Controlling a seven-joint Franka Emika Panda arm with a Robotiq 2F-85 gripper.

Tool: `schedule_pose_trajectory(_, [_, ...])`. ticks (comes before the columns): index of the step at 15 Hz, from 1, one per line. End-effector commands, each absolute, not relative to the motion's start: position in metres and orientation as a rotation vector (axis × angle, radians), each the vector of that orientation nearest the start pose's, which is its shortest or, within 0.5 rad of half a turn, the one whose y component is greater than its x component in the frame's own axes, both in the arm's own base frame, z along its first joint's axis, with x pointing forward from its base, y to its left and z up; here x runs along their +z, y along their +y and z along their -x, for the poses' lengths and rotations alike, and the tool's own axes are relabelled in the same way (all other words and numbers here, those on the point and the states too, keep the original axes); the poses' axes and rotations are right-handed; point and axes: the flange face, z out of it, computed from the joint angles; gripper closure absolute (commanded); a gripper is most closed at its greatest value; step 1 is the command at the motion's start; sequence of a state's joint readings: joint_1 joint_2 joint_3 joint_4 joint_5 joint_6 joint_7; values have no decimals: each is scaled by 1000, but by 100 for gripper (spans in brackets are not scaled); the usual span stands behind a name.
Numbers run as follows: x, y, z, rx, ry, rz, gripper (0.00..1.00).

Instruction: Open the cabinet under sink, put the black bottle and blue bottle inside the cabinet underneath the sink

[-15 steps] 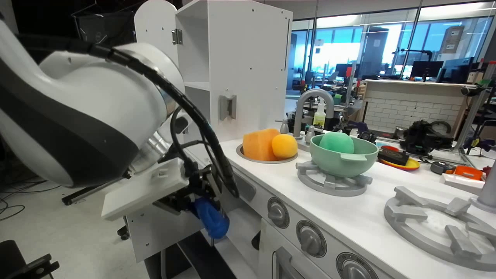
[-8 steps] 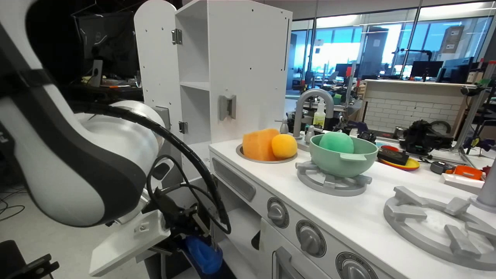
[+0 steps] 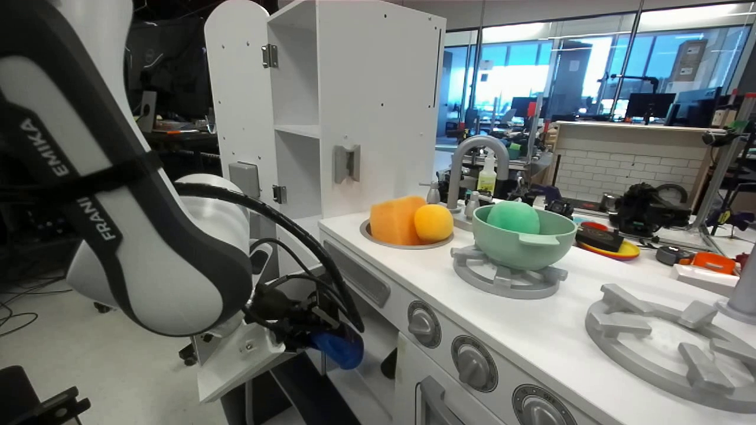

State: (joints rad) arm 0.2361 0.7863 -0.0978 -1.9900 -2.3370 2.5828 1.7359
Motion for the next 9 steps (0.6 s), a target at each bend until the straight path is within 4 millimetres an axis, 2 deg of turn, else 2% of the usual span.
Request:
schedule_pose_trajectory(1, [15, 73, -548, 897, 809, -2204, 78])
schedule_pose_trajectory(3, [13, 69, -556, 910, 795, -2183, 78])
schedule_pose_trajectory(4, [2, 61, -561, 925, 781, -2181, 78])
schedule_pose_trajectory(6, [4, 60, -570, 939, 771, -2163, 78])
schedule_pose_trajectory(7, [-6, 54, -576, 955, 759, -2162, 78])
schedule_pose_trajectory(9, [-8, 55, -587, 974, 754, -2149, 78])
